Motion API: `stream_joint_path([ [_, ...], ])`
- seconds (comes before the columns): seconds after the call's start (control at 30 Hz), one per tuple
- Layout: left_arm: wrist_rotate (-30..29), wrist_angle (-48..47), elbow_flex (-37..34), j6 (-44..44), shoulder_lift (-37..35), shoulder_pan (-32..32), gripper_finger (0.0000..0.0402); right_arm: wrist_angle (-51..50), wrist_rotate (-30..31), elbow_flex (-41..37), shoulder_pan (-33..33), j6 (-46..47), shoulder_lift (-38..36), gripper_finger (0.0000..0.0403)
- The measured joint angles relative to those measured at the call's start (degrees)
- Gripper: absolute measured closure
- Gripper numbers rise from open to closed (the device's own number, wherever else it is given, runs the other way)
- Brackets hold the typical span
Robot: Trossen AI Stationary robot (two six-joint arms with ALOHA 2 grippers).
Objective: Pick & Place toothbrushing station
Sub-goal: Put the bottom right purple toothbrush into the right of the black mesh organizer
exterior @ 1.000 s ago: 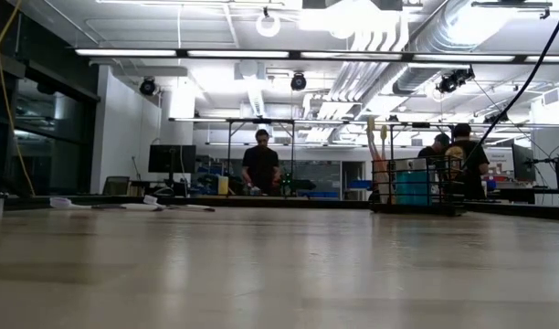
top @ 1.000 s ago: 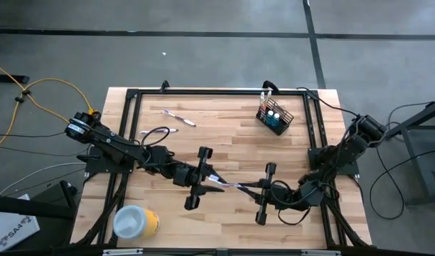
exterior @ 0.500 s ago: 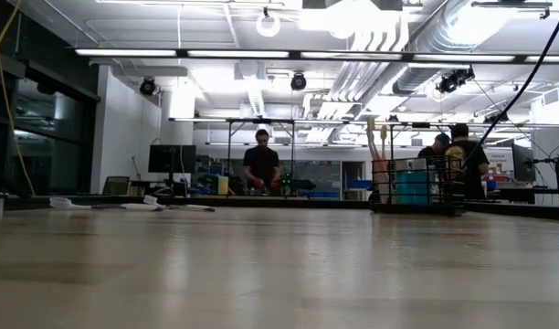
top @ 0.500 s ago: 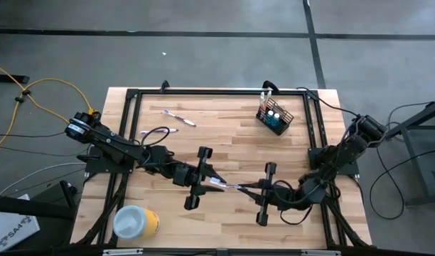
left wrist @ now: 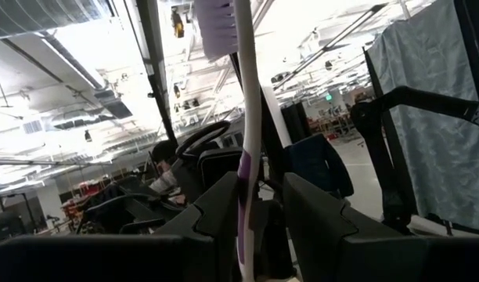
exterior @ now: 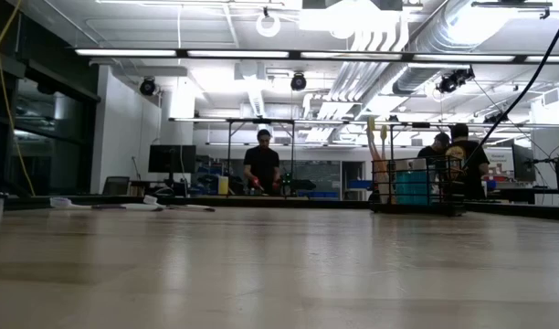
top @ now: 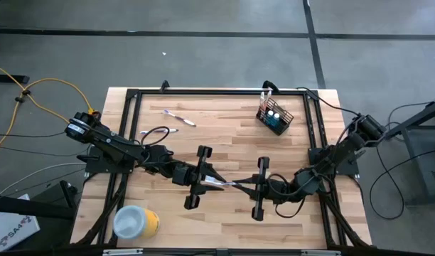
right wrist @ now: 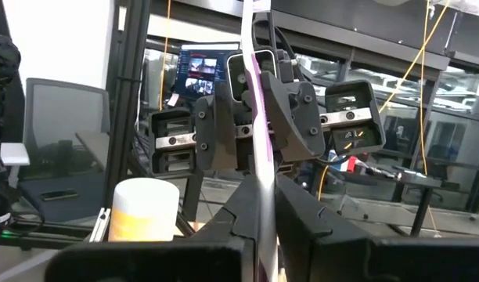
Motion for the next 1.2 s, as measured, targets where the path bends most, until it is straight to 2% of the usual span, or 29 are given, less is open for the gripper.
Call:
stream_joint_path([
  [0.3, 0.0, 0.87, 0.0, 0.71, -0.02, 0.55, 0.0302, 0.14, -3.61, 0.01, -2.24, 1.0, 0.0, 0.0387],
  [0.53, 0.06, 0.81, 0.0, 0.07, -0.02, 1.66, 0.0304, 0.63, -3.87, 0.0, -2.99, 0.98, 0.0, 0.0387],
  [0.67, -0.45, 0.83, 0.0, -0.02, 0.0, 1.66, 0.0324, 0.52, -3.97, 0.0, -3.03, 0.79, 0.0, 0.0387],
  [0.9, -0.63, 0.85, 0.0, -2.38, -0.02, 1.66, 0.0388, 0.47, -4.06, 0.01, -3.01, 0.54, 0.0, 0.0387],
  [1.13, -0.63, 0.83, 0.0, -2.49, -0.02, 1.66, 0.0388, 0.47, -4.06, 0.0, -3.01, 0.54, 0.0, 0.0386],
  [1.2, -0.63, 0.83, 0.0, -2.54, -0.02, 1.66, 0.0389, 0.47, -4.07, 0.01, -3.01, 0.54, 0.0, 0.0373],
])
